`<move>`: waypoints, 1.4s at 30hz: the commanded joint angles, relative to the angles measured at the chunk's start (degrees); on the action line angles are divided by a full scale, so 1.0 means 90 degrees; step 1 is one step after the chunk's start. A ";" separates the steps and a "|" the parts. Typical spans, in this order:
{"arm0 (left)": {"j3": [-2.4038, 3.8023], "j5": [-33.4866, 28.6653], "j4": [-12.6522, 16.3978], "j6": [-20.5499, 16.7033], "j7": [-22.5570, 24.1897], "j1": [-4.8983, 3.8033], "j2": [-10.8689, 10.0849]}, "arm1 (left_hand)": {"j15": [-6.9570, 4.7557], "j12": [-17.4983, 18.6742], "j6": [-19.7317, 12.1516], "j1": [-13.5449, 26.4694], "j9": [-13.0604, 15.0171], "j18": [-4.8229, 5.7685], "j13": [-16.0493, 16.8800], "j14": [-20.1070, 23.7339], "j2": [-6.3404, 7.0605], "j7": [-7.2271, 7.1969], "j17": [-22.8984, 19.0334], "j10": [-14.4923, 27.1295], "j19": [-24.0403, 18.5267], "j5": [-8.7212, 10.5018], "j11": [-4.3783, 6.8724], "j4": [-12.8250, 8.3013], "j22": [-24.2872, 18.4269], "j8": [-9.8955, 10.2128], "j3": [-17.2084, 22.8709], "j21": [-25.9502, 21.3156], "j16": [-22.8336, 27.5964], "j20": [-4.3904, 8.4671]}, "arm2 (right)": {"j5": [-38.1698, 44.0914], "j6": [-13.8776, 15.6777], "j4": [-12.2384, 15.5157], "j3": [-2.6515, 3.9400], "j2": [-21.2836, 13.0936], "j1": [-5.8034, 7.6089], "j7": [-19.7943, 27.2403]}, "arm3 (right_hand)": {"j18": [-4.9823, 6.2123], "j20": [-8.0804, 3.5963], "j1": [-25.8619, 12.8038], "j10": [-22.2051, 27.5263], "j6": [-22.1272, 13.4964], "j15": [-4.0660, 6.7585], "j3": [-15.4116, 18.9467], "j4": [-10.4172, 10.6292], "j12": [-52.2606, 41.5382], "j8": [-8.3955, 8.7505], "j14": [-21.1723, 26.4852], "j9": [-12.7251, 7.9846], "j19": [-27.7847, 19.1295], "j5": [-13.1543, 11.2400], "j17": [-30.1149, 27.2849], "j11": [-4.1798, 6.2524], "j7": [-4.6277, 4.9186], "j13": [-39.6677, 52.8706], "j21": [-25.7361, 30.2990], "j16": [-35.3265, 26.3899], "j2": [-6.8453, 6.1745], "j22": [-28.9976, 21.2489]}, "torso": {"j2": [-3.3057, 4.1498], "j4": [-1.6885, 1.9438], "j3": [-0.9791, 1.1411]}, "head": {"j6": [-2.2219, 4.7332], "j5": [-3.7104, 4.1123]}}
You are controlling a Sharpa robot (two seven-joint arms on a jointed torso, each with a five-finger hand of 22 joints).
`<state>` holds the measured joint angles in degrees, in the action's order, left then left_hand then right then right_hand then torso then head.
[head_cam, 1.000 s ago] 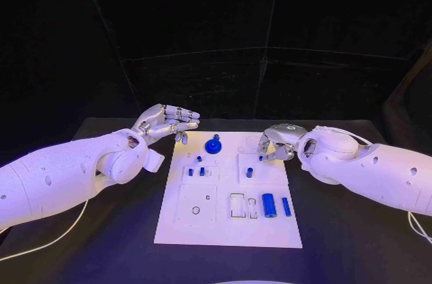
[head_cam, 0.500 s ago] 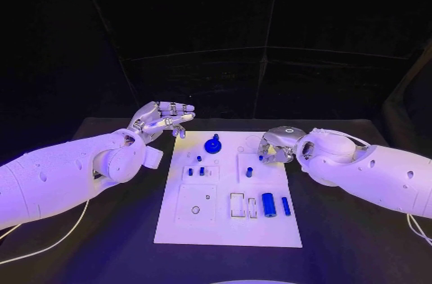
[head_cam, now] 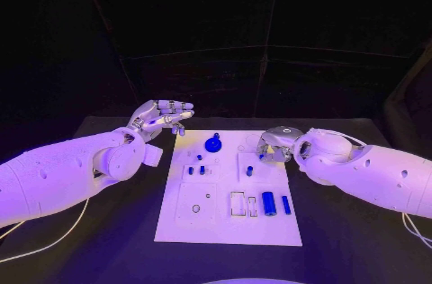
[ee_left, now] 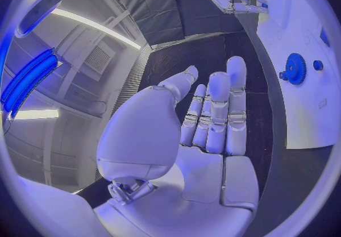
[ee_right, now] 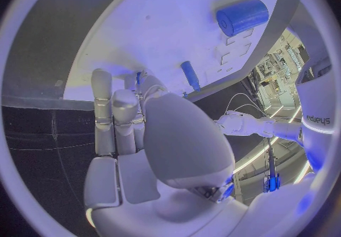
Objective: Assemble the parts on the task board
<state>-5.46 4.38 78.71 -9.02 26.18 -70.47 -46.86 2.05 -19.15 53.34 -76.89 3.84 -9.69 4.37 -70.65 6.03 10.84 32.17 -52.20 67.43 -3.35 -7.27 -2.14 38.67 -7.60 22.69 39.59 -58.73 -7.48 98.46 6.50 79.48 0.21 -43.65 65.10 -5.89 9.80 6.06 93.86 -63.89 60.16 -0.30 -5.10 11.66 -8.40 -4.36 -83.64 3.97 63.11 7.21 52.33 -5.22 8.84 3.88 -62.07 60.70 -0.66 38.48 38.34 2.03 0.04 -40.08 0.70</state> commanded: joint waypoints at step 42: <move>0.0006 -0.0071 -0.0094 0.0018 0.0033 -0.0009 -0.0037 | -0.0020 -0.0058 0.0054 -0.0086 0.0003 -0.0097 -0.0006 0.0067 -0.0089 -0.0019 -0.0070 0.0030 -0.0032 -0.0047 0.0014 -0.0064 -0.0028 0.0000 -0.0023 -0.0048 0.0043 -0.0005 | -0.0447 0.1095 0.0515 -0.0021 -0.0382 -0.0063 0.0032 | -0.0212 -0.0023 -0.0666 -0.0537 0.0427 0.0061 -0.2207 -0.0804 0.0277 0.0061 -0.0137 0.0012 0.0397 -0.0418 0.0632 0.0069 -0.0026 -0.0008 -0.0961 0.0693 -0.0492 0.1247 | -0.0002 0.0003 -0.0012 | 0.0003 0.0048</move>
<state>-5.46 4.06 77.86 -9.04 26.09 -70.47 -47.17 1.84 -19.51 53.54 -77.39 3.83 -9.69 4.35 -70.44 5.53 10.63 31.59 -52.20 67.43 -3.55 -7.27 -2.30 38.51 -7.60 22.53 39.50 -58.65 -7.48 96.03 14.04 83.56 -0.02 -46.88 64.40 -5.69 8.88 5.64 88.56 -68.70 64.04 0.11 -24.74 4.47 -6.30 -3.93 -84.04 3.99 66.58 3.33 57.94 -4.30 8.45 3.84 -70.51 66.68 -5.03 49.65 38.34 2.04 -0.02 -40.05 1.10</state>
